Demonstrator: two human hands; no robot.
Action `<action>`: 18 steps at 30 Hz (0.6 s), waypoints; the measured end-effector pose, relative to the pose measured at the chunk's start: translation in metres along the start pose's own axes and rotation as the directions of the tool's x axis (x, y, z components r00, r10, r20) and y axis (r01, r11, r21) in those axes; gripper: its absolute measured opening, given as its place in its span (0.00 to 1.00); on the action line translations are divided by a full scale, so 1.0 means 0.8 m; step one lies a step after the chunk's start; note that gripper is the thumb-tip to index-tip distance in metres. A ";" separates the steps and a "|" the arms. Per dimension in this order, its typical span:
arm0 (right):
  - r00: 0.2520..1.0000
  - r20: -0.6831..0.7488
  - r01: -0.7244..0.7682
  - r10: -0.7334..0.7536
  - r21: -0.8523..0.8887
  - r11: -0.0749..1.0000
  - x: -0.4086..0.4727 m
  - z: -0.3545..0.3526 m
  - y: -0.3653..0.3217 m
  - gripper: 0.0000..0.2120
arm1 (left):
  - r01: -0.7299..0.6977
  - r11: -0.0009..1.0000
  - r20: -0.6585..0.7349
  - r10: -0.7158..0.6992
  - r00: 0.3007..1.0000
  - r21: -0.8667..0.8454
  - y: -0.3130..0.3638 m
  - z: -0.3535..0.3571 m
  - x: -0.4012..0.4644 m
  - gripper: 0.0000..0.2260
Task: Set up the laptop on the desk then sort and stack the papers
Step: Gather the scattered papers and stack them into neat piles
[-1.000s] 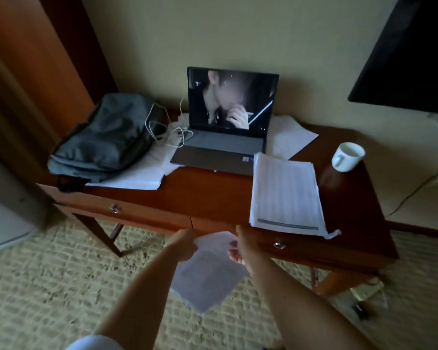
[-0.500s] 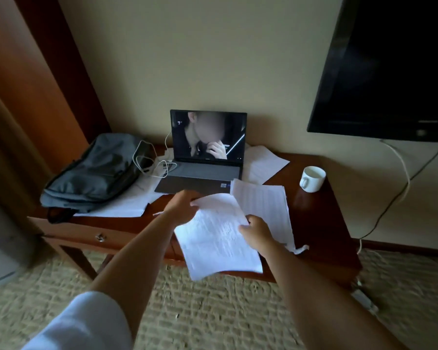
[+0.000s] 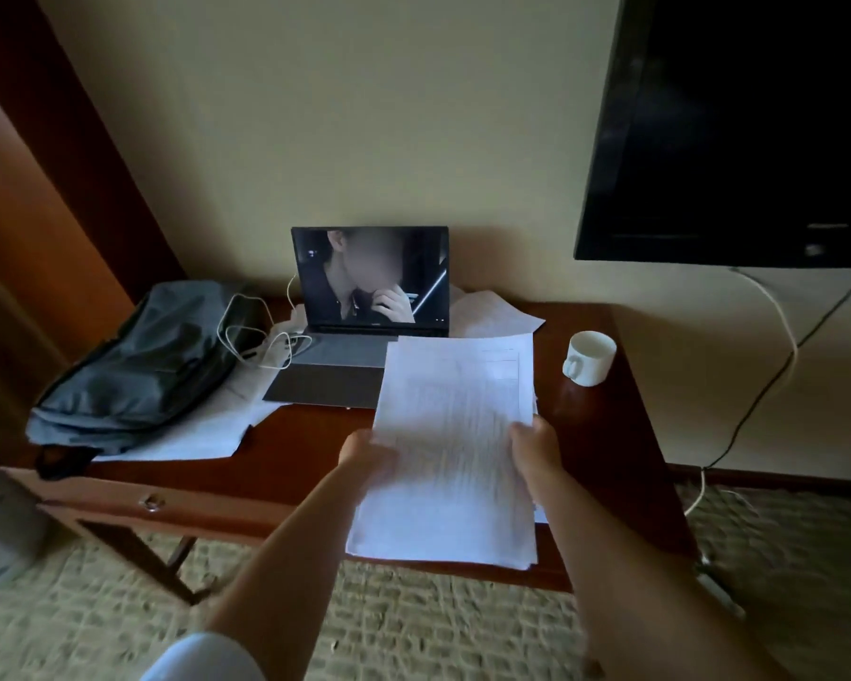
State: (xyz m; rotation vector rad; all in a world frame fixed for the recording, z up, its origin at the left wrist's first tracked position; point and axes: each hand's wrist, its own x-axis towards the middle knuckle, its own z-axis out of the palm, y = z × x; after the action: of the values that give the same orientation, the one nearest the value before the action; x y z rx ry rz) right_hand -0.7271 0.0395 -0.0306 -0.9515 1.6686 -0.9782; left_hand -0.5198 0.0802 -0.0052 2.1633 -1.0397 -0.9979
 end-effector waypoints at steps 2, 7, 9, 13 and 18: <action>1.000 0.000 -0.032 0.032 -0.021 0.999 0.016 -0.001 -0.001 0.19 | -0.043 0.996 -0.007 0.042 0.999 -0.074 0.008 0.015 0.010 0.08; 0.996 0.009 -0.087 0.091 -0.202 0.975 0.059 0.008 0.013 0.27 | -0.041 0.996 0.017 0.042 0.999 -0.075 0.025 0.055 0.067 0.07; 0.997 -0.030 -0.072 0.066 -0.260 0.963 0.081 0.014 0.022 0.24 | -0.016 0.999 0.089 0.013 0.996 0.037 0.022 0.072 0.101 0.05; 0.984 -0.119 -0.178 0.134 -0.561 0.808 0.110 0.024 0.040 0.24 | 0.076 0.974 0.176 -0.115 0.978 0.216 0.009 0.103 0.164 0.16; 0.938 -0.169 -0.345 0.301 -0.450 0.824 0.139 0.039 0.051 0.29 | 0.267 0.956 0.227 -0.235 0.945 -0.121 0.022 0.111 0.175 0.25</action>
State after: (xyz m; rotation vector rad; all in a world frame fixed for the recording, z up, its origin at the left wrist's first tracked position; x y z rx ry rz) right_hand -0.7309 -0.0517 -0.1126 -0.8946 2.1194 -0.3869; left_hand -0.5379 -0.0567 -0.0985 2.1345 -0.7601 -1.4033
